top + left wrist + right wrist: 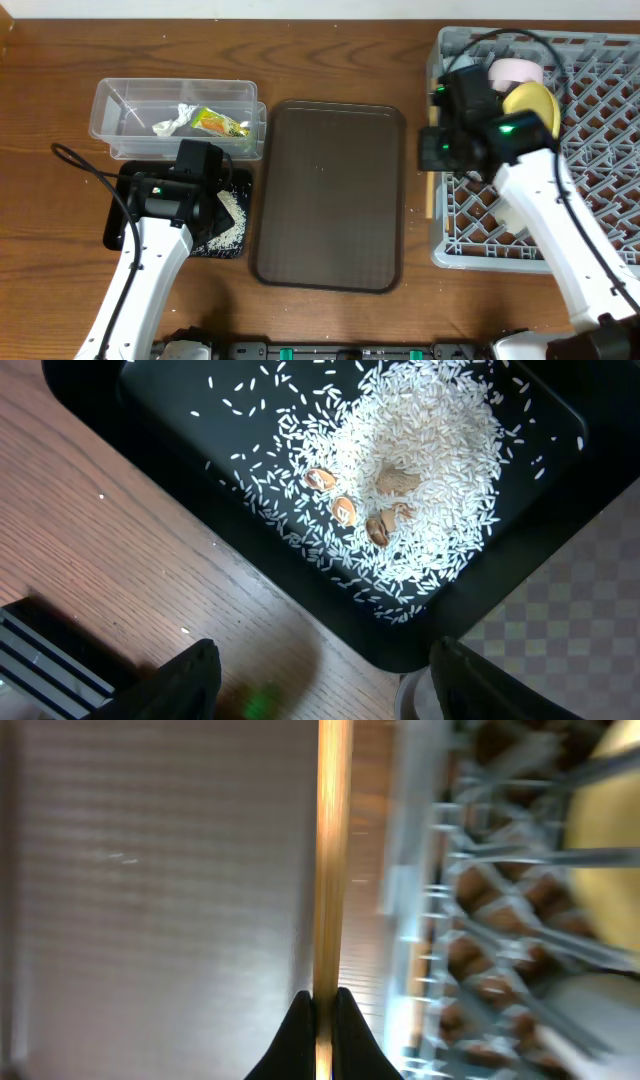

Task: Sort waste into correct bins and load items into the dishwasher rack
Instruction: 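Carry the second chopstick to the rack and insert it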

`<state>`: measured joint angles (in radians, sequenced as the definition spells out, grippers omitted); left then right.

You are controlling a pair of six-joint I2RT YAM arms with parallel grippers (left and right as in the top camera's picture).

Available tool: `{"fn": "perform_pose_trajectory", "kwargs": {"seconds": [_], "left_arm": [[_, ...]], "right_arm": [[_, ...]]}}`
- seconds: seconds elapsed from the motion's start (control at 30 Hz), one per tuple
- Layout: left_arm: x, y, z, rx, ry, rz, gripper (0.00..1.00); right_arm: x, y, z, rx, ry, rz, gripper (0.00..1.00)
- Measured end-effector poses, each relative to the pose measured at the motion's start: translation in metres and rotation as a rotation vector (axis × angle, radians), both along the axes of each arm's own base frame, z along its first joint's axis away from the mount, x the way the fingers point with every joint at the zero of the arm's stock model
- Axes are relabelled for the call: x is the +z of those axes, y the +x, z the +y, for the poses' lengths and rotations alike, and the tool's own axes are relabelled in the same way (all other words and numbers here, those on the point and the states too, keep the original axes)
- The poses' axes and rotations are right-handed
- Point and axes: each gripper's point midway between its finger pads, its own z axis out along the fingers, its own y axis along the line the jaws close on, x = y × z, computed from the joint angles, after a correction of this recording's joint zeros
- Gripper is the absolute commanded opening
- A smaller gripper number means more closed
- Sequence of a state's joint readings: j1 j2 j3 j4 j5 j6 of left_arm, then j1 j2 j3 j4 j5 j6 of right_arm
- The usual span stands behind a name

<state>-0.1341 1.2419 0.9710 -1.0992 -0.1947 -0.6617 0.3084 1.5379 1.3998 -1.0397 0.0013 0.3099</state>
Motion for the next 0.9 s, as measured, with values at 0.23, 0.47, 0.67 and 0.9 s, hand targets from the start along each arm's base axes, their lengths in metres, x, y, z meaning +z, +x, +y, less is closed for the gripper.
{"fn": "perform_pose_trajectory", "kwargs": {"seconds": [0.23,0.47,0.67,0.9], "left_arm": [[0.0,0.0,0.0,0.0,0.0,0.0,0.7],[0.0,0.0,0.0,0.0,0.0,0.0,0.7],[0.0,0.0,0.0,0.0,0.0,0.0,0.7],[0.001,0.014,-0.009,-0.097,-0.036,-0.037,0.7]], "right_arm": [[-0.013,0.002,-0.05,-0.06,-0.108,0.054,0.01],[-0.045,0.007,-0.057,-0.037,-0.155,0.146,0.17],[-0.055,0.009,-0.056,-0.048,-0.156,0.167,0.44],[-0.033,0.013,-0.048,-0.091,-0.041,0.107,0.84]]}}
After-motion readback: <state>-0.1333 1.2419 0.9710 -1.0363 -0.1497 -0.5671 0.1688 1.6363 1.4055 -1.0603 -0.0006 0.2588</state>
